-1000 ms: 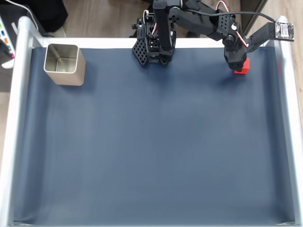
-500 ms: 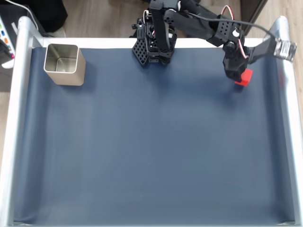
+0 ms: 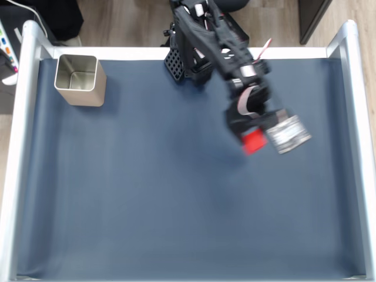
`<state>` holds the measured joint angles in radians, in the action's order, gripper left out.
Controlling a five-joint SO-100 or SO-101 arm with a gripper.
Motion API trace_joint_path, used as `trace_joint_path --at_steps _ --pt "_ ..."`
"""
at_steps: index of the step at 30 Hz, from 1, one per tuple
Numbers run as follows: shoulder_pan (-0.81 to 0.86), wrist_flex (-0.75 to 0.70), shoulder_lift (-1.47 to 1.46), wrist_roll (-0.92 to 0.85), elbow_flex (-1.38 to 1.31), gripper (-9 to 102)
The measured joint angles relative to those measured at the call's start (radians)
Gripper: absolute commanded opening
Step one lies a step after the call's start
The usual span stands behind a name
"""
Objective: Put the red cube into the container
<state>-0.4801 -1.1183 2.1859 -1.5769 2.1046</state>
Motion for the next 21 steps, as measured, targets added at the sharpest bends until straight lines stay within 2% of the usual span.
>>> trace_joint_path --at_steps 8,15,21 --pt "0.543 -0.054 0.121 -0.135 0.0 0" --pt "0.934 -0.106 0.204 -0.268 -0.029 0" --pt "1.246 -0.081 0.221 -0.371 -0.029 0"
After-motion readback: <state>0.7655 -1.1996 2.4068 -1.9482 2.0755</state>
